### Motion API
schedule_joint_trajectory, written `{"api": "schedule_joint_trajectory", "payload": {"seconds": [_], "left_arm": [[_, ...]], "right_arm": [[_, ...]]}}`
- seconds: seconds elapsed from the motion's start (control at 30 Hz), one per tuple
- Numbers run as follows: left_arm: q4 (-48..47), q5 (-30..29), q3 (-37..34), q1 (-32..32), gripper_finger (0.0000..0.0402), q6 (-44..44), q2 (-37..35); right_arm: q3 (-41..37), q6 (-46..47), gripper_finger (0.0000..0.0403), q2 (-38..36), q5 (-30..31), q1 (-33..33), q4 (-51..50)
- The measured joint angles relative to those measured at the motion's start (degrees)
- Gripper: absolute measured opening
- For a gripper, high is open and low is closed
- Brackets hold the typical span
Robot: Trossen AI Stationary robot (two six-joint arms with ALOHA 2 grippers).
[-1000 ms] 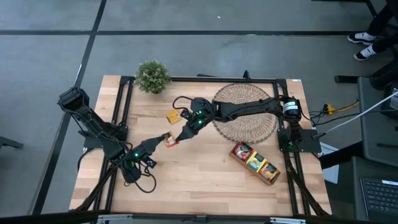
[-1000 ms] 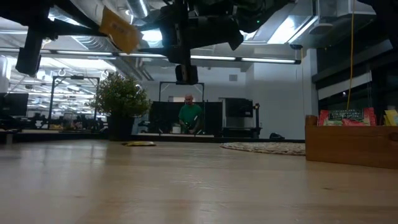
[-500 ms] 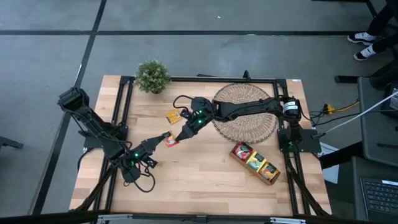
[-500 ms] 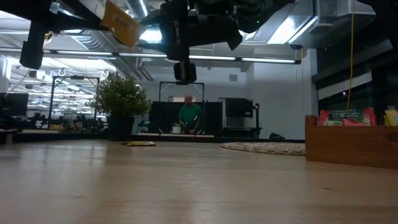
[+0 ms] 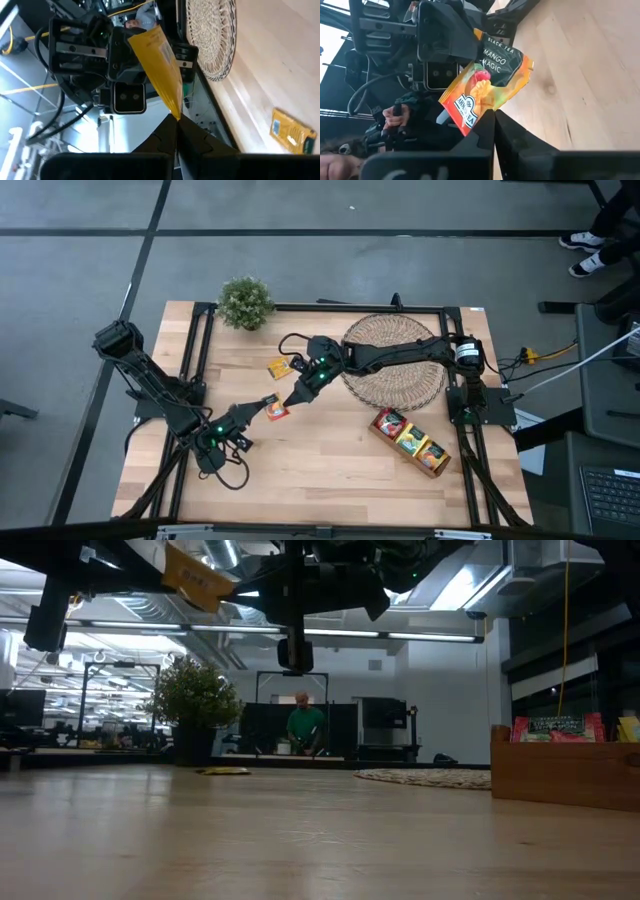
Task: Pick & Place Tea
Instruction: Put the top orange tea bag into the right slot of the wooden organizer
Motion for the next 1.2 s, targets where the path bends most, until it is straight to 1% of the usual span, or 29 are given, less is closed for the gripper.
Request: {"api": "schedule_joint_trajectory", "payload": {"seconds": [0.13,0.27,0.37,0.53,0.67,0.73,0.93,1.0,1.13,1.2], "left_arm": [[0.01,0.27,0.0,0.0,0.0004,-2.53,0.0],[-0.02,2.92,0.0,0.0,0.0005,-5.38,0.0],[-0.02,4.21,0.0,-0.02,0.0016,-6.57,0.0],[-0.02,3.22,0.0,0.06,0.0039,-4.69,0.0],[-0.02,2.69,0.0,0.24,0.0045,-3.22,0.0],[-0.02,2.67,0.0,0.24,0.0045,-3.89,0.0],[-0.02,3.38,0.0,0.24,0.0045,-12.97,0.0],[-0.02,5.0,0.0,0.38,0.0045,-16.99,0.0],[-0.04,9.39,0.0,1.74,0.0045,-25.41,0.0],[-0.04,10.49,0.0,2.69,0.0045,-28.51,0.0]], "right_arm": [[0.0,-0.48,0.0006,0.0,-0.84,0.04,0.01],[0.0,-0.75,0.0006,0.0,-1.16,0.29,-0.31],[0.0,-1.33,0.0004,0.0,-1.23,0.49,-0.3],[0.0,-2.12,0.0004,0.0,-1.14,0.79,-1.16],[0.0,-3.67,0.0003,0.0,-0.95,0.9,-3.04],[0.0,-4.06,0.0003,0.0,-0.89,0.92,-3.53],[0.0,-6.76,0.0002,0.0,0.58,1.15,-4.78],[0.0,-7.69,0.0002,0.0,0.65,1.33,-4.86],[0.0,-10.02,0.0002,0.0,3.0,2.08,-5.39],[0.0,-11.03,0.0002,0.0,3.42,2.41,-5.45]]}}
